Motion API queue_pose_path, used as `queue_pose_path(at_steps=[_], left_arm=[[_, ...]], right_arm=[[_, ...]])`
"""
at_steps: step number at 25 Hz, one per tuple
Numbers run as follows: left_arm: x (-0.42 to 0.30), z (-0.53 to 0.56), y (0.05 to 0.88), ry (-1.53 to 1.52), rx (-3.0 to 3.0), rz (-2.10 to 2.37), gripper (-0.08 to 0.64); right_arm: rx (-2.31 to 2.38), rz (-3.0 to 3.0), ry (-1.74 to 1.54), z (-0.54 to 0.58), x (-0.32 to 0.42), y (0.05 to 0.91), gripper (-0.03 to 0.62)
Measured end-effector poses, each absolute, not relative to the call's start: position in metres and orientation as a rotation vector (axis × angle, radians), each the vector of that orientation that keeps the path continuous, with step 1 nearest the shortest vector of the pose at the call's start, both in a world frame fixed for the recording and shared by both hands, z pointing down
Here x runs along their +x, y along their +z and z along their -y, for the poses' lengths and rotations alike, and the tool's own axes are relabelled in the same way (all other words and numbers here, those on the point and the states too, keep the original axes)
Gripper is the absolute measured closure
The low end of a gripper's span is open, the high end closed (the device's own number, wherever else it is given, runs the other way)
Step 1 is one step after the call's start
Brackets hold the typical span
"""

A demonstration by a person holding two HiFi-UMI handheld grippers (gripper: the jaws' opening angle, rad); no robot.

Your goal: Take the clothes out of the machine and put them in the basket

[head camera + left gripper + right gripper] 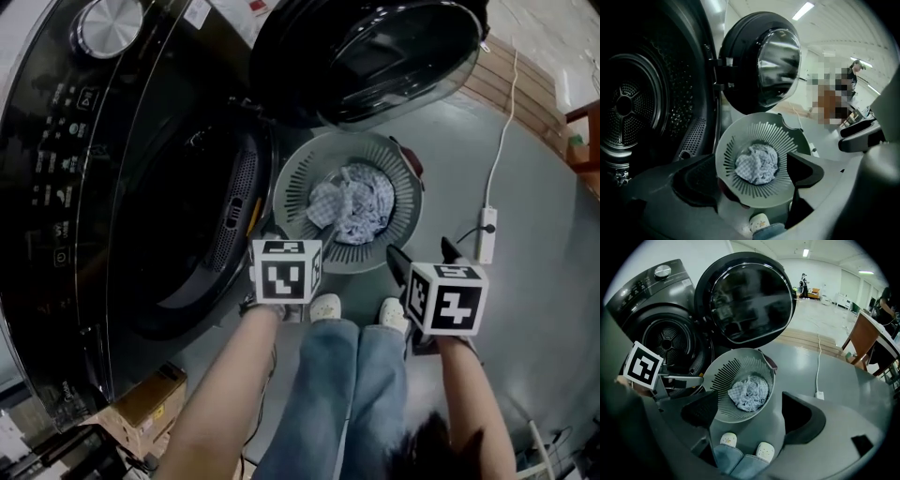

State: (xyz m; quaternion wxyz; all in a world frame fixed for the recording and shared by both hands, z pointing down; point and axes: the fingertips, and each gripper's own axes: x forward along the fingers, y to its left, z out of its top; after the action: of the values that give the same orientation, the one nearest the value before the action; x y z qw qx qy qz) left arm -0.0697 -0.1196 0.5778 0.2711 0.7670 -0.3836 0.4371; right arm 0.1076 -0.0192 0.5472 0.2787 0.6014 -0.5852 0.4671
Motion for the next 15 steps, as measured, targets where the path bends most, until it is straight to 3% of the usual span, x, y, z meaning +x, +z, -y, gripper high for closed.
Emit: queue_pose_path(at_steps=[15], left_arm=[[-0.231, 0.175, 0.565, 1.312, 1.856, 1.543, 0.112]], right_arm=[[1.439, 1.657, 1.193, 0.058, 0.038, 0.562, 0.167]])
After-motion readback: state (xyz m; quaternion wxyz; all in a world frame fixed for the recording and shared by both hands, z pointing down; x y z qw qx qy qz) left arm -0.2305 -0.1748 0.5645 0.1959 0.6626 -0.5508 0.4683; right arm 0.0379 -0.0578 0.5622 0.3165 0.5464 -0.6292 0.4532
